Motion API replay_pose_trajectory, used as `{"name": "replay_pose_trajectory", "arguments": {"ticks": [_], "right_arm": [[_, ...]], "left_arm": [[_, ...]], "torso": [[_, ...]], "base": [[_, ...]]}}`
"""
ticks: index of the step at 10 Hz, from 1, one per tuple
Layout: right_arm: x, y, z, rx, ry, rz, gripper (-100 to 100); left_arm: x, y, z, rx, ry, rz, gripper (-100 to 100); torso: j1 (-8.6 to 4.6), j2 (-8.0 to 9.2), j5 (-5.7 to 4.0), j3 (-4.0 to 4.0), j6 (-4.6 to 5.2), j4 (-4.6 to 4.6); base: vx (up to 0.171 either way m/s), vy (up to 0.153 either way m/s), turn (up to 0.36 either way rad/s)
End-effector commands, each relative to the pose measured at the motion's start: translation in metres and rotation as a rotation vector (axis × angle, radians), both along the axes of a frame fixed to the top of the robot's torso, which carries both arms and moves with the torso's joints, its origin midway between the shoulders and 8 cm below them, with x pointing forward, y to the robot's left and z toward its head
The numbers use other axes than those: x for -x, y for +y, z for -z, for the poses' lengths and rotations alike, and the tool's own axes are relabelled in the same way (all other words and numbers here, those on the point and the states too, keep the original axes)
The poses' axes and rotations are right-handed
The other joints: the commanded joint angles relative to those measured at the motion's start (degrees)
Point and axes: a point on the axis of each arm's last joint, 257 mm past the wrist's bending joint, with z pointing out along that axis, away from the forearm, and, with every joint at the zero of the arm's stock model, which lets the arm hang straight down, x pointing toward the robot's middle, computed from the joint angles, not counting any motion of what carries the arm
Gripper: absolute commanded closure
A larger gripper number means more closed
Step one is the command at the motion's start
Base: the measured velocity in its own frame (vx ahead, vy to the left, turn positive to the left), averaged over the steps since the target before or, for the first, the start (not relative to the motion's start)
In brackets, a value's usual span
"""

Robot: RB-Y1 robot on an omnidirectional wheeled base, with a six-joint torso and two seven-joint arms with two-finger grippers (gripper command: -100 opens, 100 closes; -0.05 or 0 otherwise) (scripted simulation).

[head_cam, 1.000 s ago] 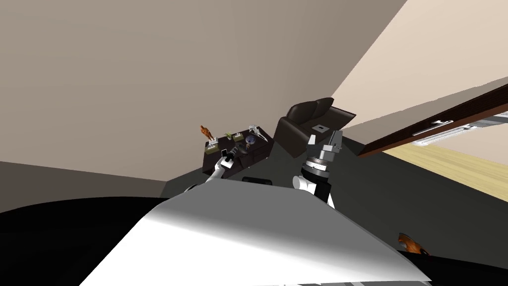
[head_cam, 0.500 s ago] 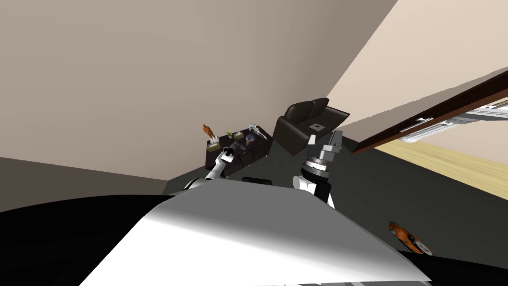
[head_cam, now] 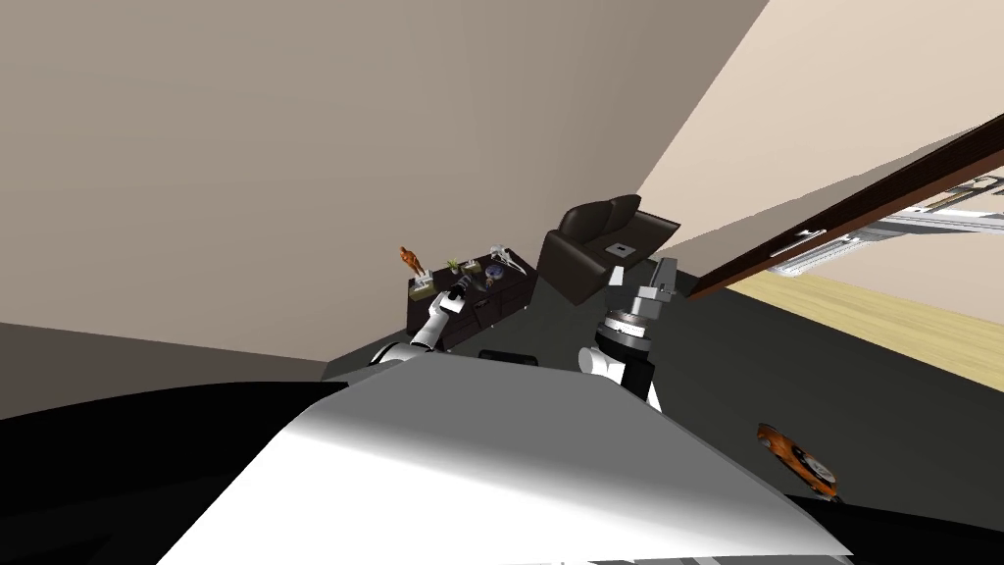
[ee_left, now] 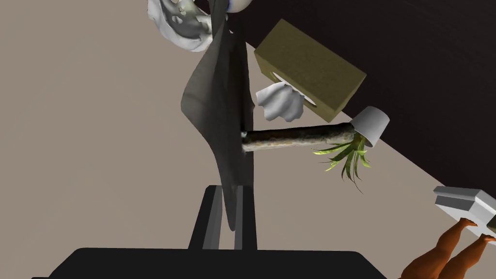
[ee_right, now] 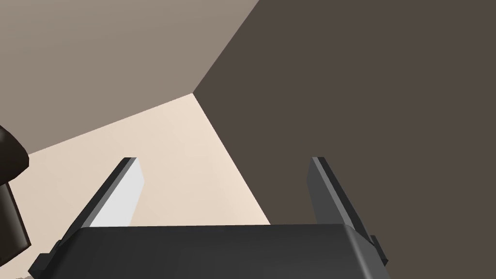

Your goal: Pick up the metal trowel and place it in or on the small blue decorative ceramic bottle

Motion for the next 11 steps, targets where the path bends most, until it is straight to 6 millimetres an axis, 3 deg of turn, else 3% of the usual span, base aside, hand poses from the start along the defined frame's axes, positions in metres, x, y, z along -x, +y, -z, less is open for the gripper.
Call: {"name": "replay_pose_trajectory", "arguments": {"ticks": [1,5,11], "right_arm": [[0.0,0.0,0.0,0.0,0.0,0.0,0],[0.0,0.0,0.0,0.0,0.0,0.0,0],[0.0,0.0,0.0,0.0,0.0,0.0,0]], "left_arm": [[-0.009,-0.001,-0.008,0.01,0.003,-0.008,100],[-0.034,-0.017,-0.028,0.076,0.025,-0.031,100],[-0.058,-0.057,-0.046,0.214,0.099,-0.046,100]], "torso": [[0.0,0.0,0.0,0.0,0.0,0.0],[0.11,-0.3,0.02,-0.15,0.12,-0.02],[0.33,-0.52,0.14,-0.29,0.12,-0.1]], "base": [[-0.008,0.031,-0.043],[0.033,0.071,-0.125],[0.085,0.113,-0.146]]}}
